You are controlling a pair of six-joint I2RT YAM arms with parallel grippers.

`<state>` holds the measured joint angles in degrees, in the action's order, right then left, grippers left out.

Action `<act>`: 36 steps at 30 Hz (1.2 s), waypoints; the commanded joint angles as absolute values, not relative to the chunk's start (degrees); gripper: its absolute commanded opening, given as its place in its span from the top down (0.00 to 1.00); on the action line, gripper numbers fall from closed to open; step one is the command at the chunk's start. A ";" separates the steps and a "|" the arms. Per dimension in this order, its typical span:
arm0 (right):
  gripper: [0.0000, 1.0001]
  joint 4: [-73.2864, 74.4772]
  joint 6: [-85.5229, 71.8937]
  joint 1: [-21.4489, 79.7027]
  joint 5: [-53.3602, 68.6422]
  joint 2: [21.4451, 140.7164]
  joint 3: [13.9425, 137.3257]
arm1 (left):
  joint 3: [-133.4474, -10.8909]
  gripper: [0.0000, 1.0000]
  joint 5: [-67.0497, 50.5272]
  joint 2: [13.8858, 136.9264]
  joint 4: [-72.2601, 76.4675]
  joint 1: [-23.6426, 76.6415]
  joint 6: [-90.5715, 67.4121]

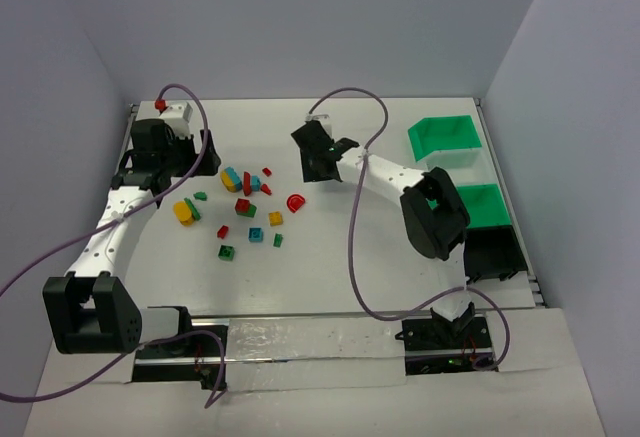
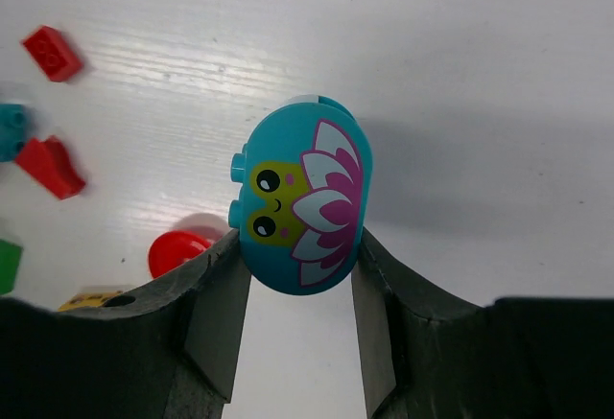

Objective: Sort the legos into containers by color

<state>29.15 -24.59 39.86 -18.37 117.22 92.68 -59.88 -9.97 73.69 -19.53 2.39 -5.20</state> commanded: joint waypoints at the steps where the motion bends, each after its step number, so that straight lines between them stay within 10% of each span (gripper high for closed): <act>1: 0.73 25.82 -20.17 39.55 -18.48 109.75 90.96 | -62.05 0.01 -13.25 74.36 -19.13 2.09 -4.00; 20: 0.73 29.00 -16.40 13.77 -17.21 97.65 86.48 | -64.20 0.01 -17.00 76.06 -18.43 2.11 -4.31; 36: 0.65 33.46 -16.34 -4.16 -12.45 113.50 102.92 | -64.95 0.01 -18.20 76.98 -18.46 2.11 -4.48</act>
